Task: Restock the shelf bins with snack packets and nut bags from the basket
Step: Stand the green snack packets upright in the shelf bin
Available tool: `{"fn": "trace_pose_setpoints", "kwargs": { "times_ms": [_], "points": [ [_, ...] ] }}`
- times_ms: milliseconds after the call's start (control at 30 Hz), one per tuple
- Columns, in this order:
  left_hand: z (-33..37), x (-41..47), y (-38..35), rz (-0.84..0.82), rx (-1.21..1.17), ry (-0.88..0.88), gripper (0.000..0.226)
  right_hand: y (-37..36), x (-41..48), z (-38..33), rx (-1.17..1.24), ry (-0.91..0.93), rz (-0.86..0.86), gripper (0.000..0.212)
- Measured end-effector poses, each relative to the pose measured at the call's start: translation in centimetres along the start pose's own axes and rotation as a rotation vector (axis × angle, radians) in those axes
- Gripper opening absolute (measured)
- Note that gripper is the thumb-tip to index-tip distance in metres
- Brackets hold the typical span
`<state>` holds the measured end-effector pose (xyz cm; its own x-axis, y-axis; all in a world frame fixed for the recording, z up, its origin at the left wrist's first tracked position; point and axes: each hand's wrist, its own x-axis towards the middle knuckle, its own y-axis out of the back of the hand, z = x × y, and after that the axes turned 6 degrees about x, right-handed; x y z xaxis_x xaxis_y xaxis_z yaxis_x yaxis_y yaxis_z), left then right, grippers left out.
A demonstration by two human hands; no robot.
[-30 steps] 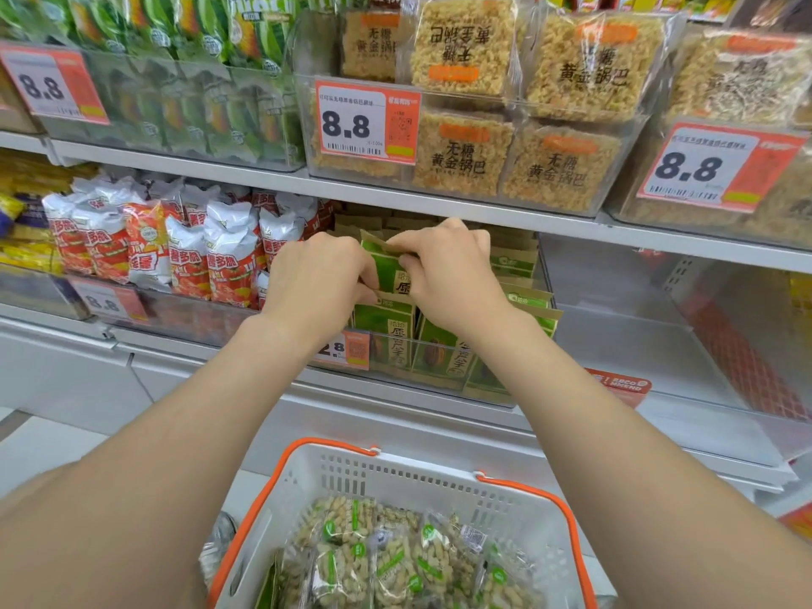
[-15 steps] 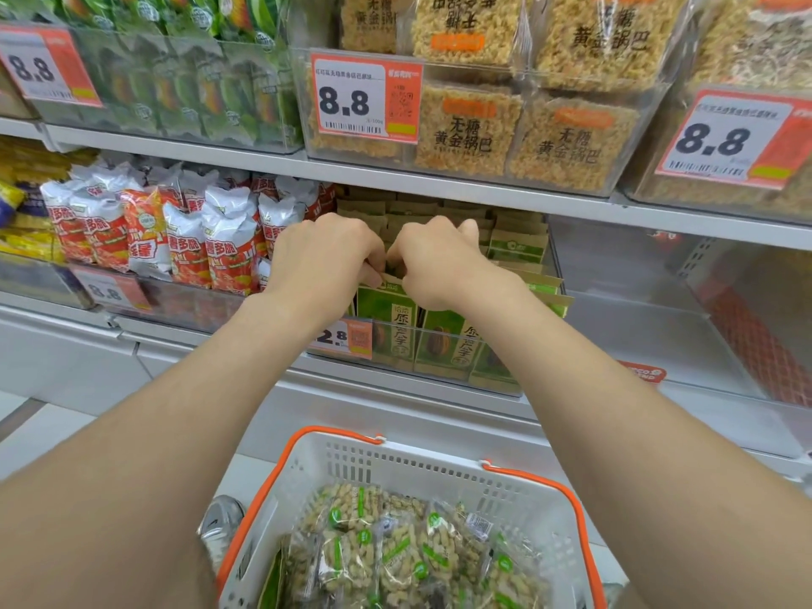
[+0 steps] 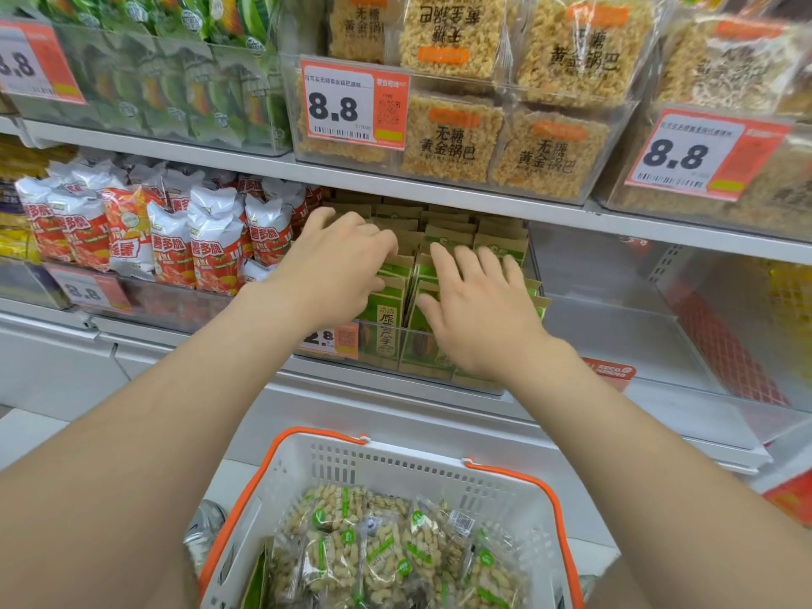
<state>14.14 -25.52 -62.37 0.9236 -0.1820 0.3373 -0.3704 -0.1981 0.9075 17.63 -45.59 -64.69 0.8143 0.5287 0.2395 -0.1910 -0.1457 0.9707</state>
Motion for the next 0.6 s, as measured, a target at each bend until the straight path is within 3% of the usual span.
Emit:
{"fn": "trace_pose_setpoints", "kwargs": {
  "times_ms": [167,433,533,600],
  "points": [
    [0.4,0.2,-0.6,-0.114,0.135,-0.004,0.018,-1.0,1.0,1.2,0.044,0.038,-0.033,0.057],
    [0.5,0.1,-1.4,-0.285,0.024,0.031,0.021,-1.2,0.3,0.8,0.015,0.118,-0.043,0.055],
    [0.9,0.0,-1.0,-0.326,-0.048,0.065,0.014,-0.8,0.5,0.8,0.040,0.063,-0.026,0.046],
    [1.5,-0.6,-0.9,-0.299,-0.074,0.100,0.008,-0.5,0.1,0.0,0.023,0.073,-0.060,0.062]
  ]
}}
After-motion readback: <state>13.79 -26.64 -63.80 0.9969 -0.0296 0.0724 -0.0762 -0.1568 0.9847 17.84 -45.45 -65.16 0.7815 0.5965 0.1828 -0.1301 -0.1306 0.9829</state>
